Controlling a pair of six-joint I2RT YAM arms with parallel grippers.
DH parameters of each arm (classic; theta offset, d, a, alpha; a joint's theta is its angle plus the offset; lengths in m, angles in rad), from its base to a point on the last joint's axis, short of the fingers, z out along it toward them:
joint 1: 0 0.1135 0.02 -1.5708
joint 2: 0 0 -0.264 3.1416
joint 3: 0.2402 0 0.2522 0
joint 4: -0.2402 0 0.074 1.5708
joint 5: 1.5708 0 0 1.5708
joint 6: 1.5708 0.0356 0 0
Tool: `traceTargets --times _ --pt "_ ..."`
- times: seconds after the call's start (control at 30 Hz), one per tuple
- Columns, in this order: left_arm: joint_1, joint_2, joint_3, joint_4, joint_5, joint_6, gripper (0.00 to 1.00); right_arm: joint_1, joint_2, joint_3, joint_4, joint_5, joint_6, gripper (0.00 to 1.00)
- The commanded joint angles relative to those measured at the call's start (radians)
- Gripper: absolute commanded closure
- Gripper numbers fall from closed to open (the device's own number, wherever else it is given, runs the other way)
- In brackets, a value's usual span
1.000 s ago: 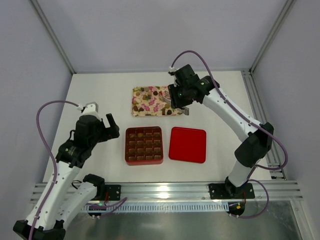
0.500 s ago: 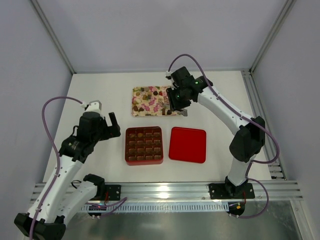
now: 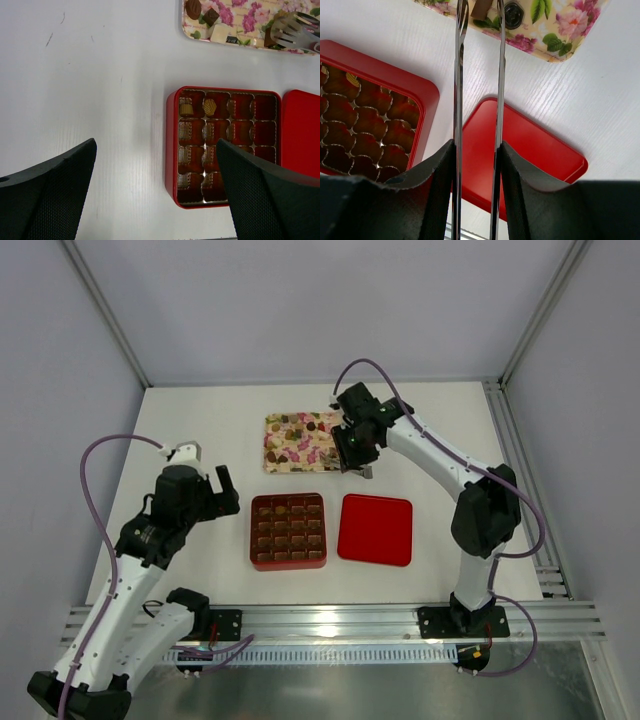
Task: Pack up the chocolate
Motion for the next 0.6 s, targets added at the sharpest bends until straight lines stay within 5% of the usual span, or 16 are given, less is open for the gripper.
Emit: traceTargets --times 0.0,0.47,0.57 --pt "0.003 -0.014 0.012 0.035 -0.016 0.006 0.0 0.002 0.002 0.003 0.032 0.016 0.01 0.58" --pt "0.002 -0.019 0.012 0.035 -0.018 0.006 0.0 0.002 0.063 0.033 0.033 0.018 0.01 0.58" --pt "0.003 -0.02 0.012 0.035 -0.019 0.008 0.0 0.002 0.069 0.035 0.035 0.018 0.01 0.65"
